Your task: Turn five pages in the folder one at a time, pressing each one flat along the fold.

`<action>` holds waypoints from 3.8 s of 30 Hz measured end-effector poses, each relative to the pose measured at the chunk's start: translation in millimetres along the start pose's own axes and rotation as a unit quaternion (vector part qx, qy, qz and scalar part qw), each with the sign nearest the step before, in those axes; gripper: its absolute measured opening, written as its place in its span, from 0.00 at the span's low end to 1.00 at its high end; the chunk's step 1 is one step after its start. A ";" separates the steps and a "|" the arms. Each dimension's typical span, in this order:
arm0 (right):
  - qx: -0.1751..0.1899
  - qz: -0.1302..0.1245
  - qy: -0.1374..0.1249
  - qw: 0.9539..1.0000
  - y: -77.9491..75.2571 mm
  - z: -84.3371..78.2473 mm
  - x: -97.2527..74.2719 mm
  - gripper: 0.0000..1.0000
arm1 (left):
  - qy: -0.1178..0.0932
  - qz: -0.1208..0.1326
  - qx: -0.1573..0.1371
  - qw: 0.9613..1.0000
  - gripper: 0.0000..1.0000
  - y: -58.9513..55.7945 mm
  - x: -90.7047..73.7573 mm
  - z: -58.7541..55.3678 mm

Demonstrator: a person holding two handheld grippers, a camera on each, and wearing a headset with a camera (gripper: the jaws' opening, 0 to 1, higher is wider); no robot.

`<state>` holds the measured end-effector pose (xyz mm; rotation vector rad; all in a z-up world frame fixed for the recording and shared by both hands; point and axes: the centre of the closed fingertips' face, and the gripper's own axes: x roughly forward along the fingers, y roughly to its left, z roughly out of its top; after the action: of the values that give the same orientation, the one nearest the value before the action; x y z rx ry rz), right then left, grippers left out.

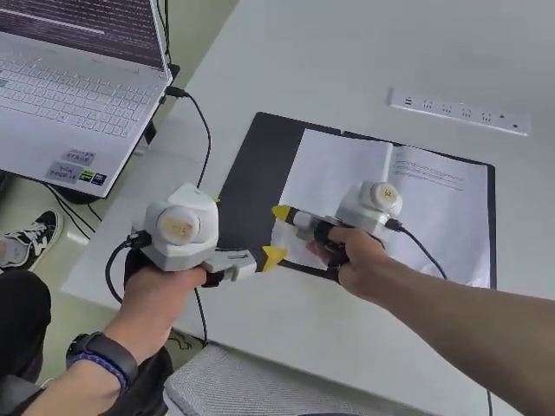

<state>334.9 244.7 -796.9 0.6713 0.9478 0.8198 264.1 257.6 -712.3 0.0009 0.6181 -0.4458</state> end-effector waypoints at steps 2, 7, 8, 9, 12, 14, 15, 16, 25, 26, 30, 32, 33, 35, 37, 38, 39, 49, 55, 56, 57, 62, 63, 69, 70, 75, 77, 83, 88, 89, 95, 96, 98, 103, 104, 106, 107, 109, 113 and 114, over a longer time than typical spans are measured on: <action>-0.007 0.005 -0.005 1.000 7.0 2.0 -6.1 0.30 | 0.002 -0.002 0.001 1.000 0.81 0.1 1.5 -0.2; -0.015 0.021 -0.029 0.999 8.6 21.8 -18.5 0.29 | 0.001 -0.005 0.006 1.000 0.74 0.8 7.0 4.8; -0.017 0.022 -0.033 0.999 14.2 22.6 -24.5 0.28 | 0.003 -0.005 0.009 1.000 0.72 0.7 8.9 4.9; -0.019 0.024 -0.039 0.999 16.1 26.6 -29.1 0.27 | 0.005 -0.006 0.015 1.000 0.70 -0.1 11.8 5.1; -0.023 0.023 -0.048 0.998 7.6 38.5 -34.9 0.26 | 0.009 -0.012 0.024 1.000 0.66 -2.6 20.8 6.8; -0.028 0.022 -0.058 0.998 9.0 45.4 -43.5 0.26 | 0.007 -0.019 0.030 0.999 0.62 -4.9 28.3 9.1; -0.029 0.022 -0.061 0.997 9.2 48.2 -46.6 0.25 | 0.007 -0.020 0.031 0.999 0.59 -5.3 31.5 9.3; -0.032 0.021 -0.067 0.997 11.1 51.3 -52.7 0.25 | 0.008 -0.024 0.033 0.999 0.57 -6.6 36.2 9.8; -0.033 0.006 -0.093 0.995 -13.0 72.4 -83.3 0.23 | 0.037 -0.046 0.033 0.998 0.33 -13.7 67.2 -8.1; -0.032 0.003 -0.096 0.995 -18.9 74.8 -86.8 0.22 | 0.042 -0.050 0.034 0.997 0.31 -15.0 70.4 -11.9; -0.029 -0.010 -0.103 0.994 -30.1 76.0 -97.8 0.21 | 0.052 -0.056 0.033 0.997 0.23 -19.0 78.8 -21.4; -0.025 -0.013 -0.107 0.994 -35.0 75.4 -102.6 0.21 | 0.066 -0.061 0.025 0.996 0.21 -22.1 83.0 -30.9; -0.024 -0.016 -0.110 0.994 -38.0 75.3 -105.2 0.21 | 0.075 -0.063 0.027 0.995 0.19 -23.2 85.7 -37.4; -0.019 -0.017 -0.114 0.993 -41.0 74.5 -107.9 0.20 | 0.088 -0.061 0.035 0.994 0.15 -24.4 88.2 -45.2; -0.017 -0.018 -0.116 0.993 -44.3 72.9 -109.9 0.20 | 0.091 -0.060 0.034 0.993 0.12 -24.7 90.0 -47.6; -0.016 -0.019 -0.114 0.993 -44.8 71.3 -111.1 0.20 | 0.094 -0.058 0.034 0.993 0.10 -23.5 91.7 -50.0; -0.017 -0.019 -0.113 0.993 -45.4 70.7 -111.6 0.20 | 0.098 -0.054 0.036 0.993 0.08 -21.1 93.6 -52.5; -0.031 -0.018 -0.105 0.994 -50.7 74.8 -119.4 0.15 | 0.108 -0.021 0.067 0.992 0.00 -7.3 103.1 -61.6; -0.035 -0.016 -0.103 0.994 -54.6 80.4 -121.7 0.13 | 0.102 -0.020 0.058 0.993 0.00 -8.2 102.0 -61.6; -0.035 -0.016 -0.103 0.994 -55.5 80.8 -121.6 0.13 | 0.101 -0.019 0.058 0.993 0.00 -8.0 102.1 -61.6; -0.034 -0.014 -0.102 0.994 -56.6 81.5 -121.0 0.13 | 0.102 -0.019 0.059 0.993 0.00 -7.7 102.5 -61.7; -0.041 -0.013 -0.093 0.995 -61.1 82.5 -117.6 0.11 | 0.102 -0.020 0.057 0.993 0.00 -7.1 102.9 -61.3; -0.044 -0.014 -0.092 0.995 -62.1 82.4 -117.3 0.10 | 0.101 -0.019 0.056 0.993 0.00 -7.2 102.8 -61.3; -0.035 -0.021 -0.094 0.995 -73.1 84.8 -115.5 0.07 | 0.094 -0.019 0.045 0.994 0.00 -6.4 102.4 -61.0; -0.034 -0.021 -0.094 0.995 -73.1 85.2 -115.5 0.07 | 0.094 -0.019 0.047 0.994 0.00 -6.4 102.5 -61.0; -0.028 -0.023 -0.094 0.995 -76.3 84.6 -114.5 0.00 | 0.096 -0.019 0.053 0.994 0.00 -6.5 102.4 -61.5; -0.024 -0.031 -0.086 0.996 -82.4 80.9 -112.9 0.00 | 0.095 -0.019 0.052 0.994 0.00 -6.8 102.1 -61.5; -0.024 -0.017 -0.091 0.995 -79.0 84.4 -111.5 0.00 | 0.094 -0.017 0.052 0.994 0.00 -6.4 102.1 -61.4; -0.014 -0.012 -0.102 0.995 -82.0 95.8 -108.7 0.00 | 0.094 -0.017 0.053 0.994 0.00 -6.0 102.4 -61.6; -0.011 -0.013 -0.105 0.994 -83.2 98.8 -107.9 0.00 | 0.095 -0.016 0.052 0.994 0.00 -6.2 102.2 -61.5; -0.006 -0.024 -0.113 0.993 -96.7 120.9 -96.7 0.00 | 0.096 -0.017 0.054 0.994 0.00 -6.2 102.2 -61.2; -0.004 -0.026 -0.116 0.993 -97.6 124.2 -95.7 0.00 | 0.096 -0.017 0.053 0.994 0.00 -6.0 102.2 -61.2; 0.007 -0.027 -0.123 0.992 -100.2 130.0 -94.2 0.00 | 0.096 -0.017 0.053 0.994 0.00 -5.7 102.8 -61.1; 0.034 -0.023 -0.143 0.989 -126.3 153.9 -81.8 0.00 | 0.094 -0.017 0.048 0.994 0.00 -5.5 103.4 -61.2; 0.034 -0.022 -0.144 0.989 -128.8 156.9 -80.2 0.00 | 0.094 -0.018 0.048 0.994 0.00 -5.6 103.4 -61.1; 0.036 -0.022 -0.150 0.988 -135.0 164.8 -76.3 0.00 | 0.094 -0.019 0.050 0.994 0.00 -5.9 103.4 -61.0; 0.039 -0.022 -0.154 0.987 -137.3 168.3 -75.0 0.00 | 0.095 -0.019 0.051 0.994 0.00 -5.9 103.4 -60.9; 0.048 -0.025 -0.169 0.984 -143.0 177.2 -72.4 0.00 | 0.094 -0.019 0.049 0.994 0.00 -6.0 103.3 -60.7; 0.066 -0.031 -0.195 0.978 -150.7 190.3 -70.0 0.00 | 0.093 -0.017 0.048 0.994 0.00 -6.1 103.3 -60.7; 0.068 -0.033 -0.201 0.977 -152.2 192.7 -69.0 0.00 | 0.092 -0.017 0.042 0.995 0.00 -5.8 103.5 -60.8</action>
<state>529.3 79.8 -805.1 0.8822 0.6568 0.5351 302.7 218.5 -819.3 0.1136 0.7808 -0.5074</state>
